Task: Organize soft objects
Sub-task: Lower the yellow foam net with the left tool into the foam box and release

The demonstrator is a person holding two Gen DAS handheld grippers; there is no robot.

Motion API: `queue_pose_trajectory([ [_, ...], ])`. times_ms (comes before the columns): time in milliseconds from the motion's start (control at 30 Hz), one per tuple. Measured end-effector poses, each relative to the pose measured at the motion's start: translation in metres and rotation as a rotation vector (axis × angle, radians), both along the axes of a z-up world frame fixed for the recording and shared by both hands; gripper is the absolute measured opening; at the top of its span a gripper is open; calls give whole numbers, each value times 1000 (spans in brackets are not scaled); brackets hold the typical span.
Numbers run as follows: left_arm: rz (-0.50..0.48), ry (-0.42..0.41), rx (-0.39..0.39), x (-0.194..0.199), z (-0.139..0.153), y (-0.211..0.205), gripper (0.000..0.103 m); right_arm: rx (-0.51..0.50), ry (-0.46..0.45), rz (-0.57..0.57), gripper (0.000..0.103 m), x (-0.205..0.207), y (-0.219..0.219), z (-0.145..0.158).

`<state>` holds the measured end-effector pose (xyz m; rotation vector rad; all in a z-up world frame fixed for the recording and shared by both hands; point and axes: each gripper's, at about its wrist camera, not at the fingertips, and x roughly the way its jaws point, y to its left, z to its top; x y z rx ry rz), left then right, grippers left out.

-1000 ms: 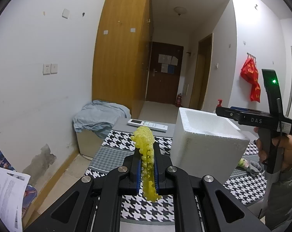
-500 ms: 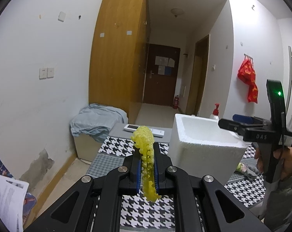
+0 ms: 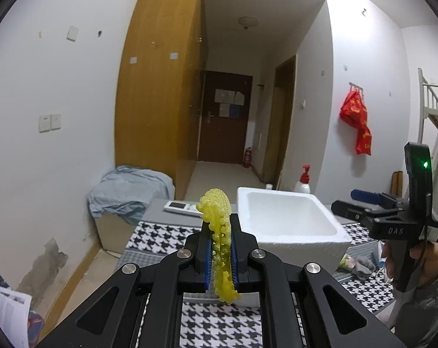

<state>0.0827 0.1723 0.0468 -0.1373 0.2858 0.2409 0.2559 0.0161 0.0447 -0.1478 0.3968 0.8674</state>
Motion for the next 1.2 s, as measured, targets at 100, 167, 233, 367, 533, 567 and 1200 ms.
queue_pose_trajectory([
  [100, -25, -1, 8, 8, 3, -5, 11, -4, -4, -18, 103, 0, -7, -1],
  [167, -44, 3, 6, 16, 5, -6, 11, -5, 1, -30, 103, -1, -12, -2],
  [233, -64, 2, 1, 21, 7, -7, 11, -5, 1, -42, 103, -3, -18, -3],
  [367, -106, 7, 4, 33, 9, -13, 11, -14, -4, -75, 103, -8, -34, -4],
  [533, -143, 14, 5, 43, 11, -19, 11, -14, -8, -121, 103, -11, -50, -4],
  [567, -153, 14, 7, 45, 12, -20, 11, -14, -9, -132, 103, -12, -52, -4],
  [1200, -237, 88, -4, 98, 3, -39, 11, -30, 10, -283, 103, -16, -101, -18],
])
